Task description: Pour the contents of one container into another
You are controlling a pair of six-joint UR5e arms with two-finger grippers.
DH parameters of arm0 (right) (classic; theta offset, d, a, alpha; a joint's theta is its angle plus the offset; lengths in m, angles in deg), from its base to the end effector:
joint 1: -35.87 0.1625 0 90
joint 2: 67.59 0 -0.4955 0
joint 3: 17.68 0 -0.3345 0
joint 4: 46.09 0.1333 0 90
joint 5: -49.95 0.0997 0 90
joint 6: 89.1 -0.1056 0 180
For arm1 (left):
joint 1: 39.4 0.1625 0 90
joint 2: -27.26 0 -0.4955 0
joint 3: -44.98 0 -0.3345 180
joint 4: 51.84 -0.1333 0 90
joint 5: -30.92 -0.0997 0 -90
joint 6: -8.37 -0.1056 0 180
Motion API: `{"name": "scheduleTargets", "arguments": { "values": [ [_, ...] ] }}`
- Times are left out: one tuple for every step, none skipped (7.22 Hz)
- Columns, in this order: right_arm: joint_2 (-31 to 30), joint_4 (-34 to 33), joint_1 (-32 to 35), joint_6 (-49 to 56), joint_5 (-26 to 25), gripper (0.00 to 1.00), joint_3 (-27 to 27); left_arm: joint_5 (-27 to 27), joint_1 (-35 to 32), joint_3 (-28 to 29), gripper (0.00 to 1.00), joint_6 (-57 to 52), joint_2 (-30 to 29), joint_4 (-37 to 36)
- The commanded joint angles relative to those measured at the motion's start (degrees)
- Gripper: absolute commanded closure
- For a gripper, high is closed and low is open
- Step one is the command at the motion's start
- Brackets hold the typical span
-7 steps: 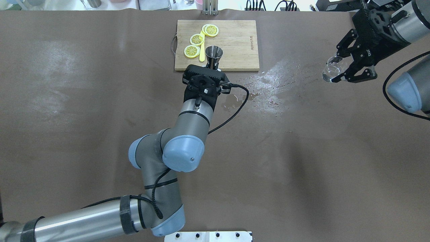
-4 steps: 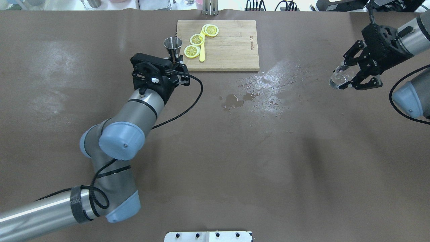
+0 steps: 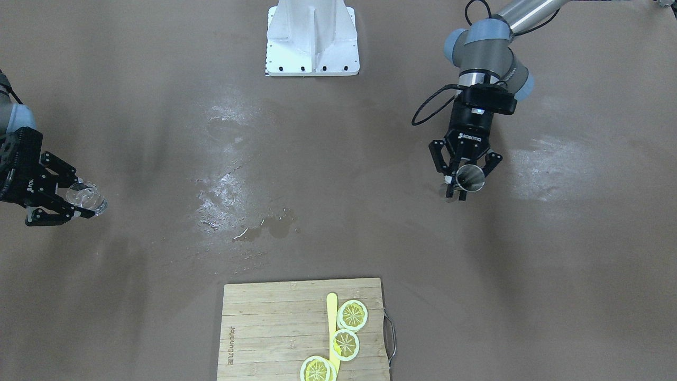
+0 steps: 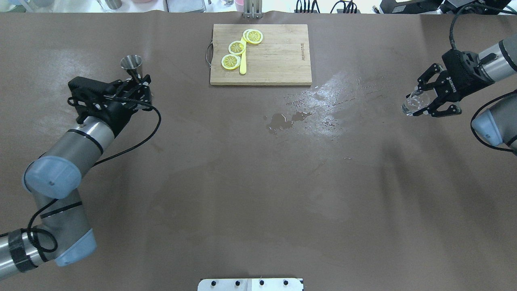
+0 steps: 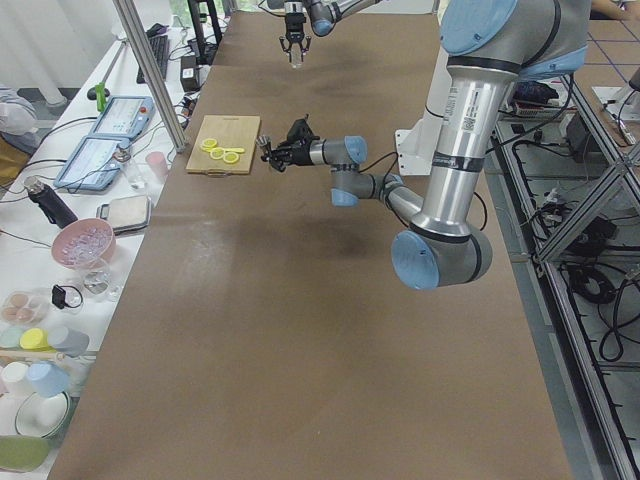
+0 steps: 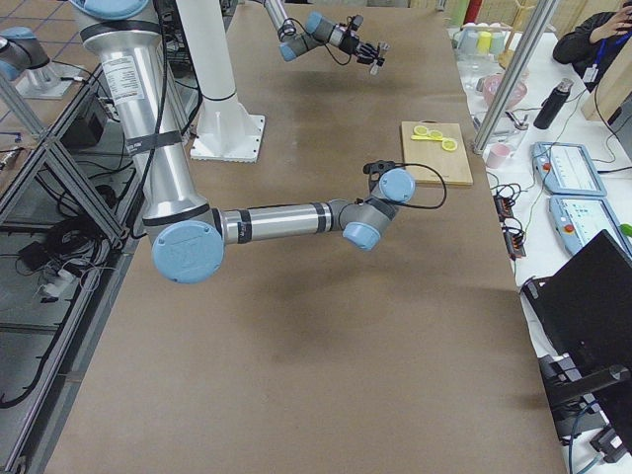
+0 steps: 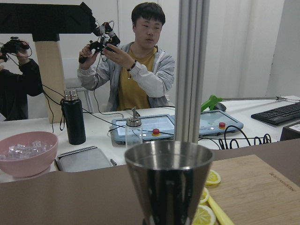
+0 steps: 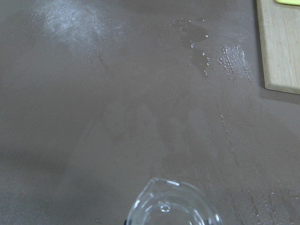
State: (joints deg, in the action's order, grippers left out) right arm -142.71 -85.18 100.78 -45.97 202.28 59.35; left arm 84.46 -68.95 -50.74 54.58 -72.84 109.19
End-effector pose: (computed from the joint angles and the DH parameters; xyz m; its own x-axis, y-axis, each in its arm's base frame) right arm -0.2018 -0.5248 0.5804 -0.0866 -0.9843 -0.1541 0.2700 -0.1721 0.9474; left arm 0.3374 -0.4167 0.4642 0.6662 0.2621 -0.6982 0.6259 0.3126 0.7145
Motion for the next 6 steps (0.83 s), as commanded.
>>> {"name": "scheduleTargets", "arguments": {
  "values": [
    [1.47, 4.7, -0.56, 0.02, 1.04, 1.0, -5.82, -0.28, 0.11, 0.7, 1.0, -0.15, 10.06, 8.74],
    [1.74, 5.85, -1.78, 0.02, 1.04, 1.0, -6.71, -0.63, -0.07, 3.14, 1.0, 0.02, 12.71, 12.42],
    [2.26, 6.03, -2.67, -0.06, 0.78, 1.0, -6.63, -4.63, 0.45, 7.78, 1.0, 0.46, 15.26, 17.16],
    [2.7, 6.21, -3.72, -0.41, -0.53, 1.0, -6.54, -11.11, 1.33, 10.87, 1.0, 1.07, 15.81, 19.56],
    [3.14, 6.3, -4.6, -1.03, -2.2, 1.0, -6.54, -13.79, 1.77, 12.3, 1.0, 1.08, 18.07, 19.41],
    [3.84, 6.38, -5.48, -1.12, -3.26, 1.0, -6.54, -16.08, 2.04, 12.4, 1.0, 0.99, 18.88, 19.06]
  ]
}}
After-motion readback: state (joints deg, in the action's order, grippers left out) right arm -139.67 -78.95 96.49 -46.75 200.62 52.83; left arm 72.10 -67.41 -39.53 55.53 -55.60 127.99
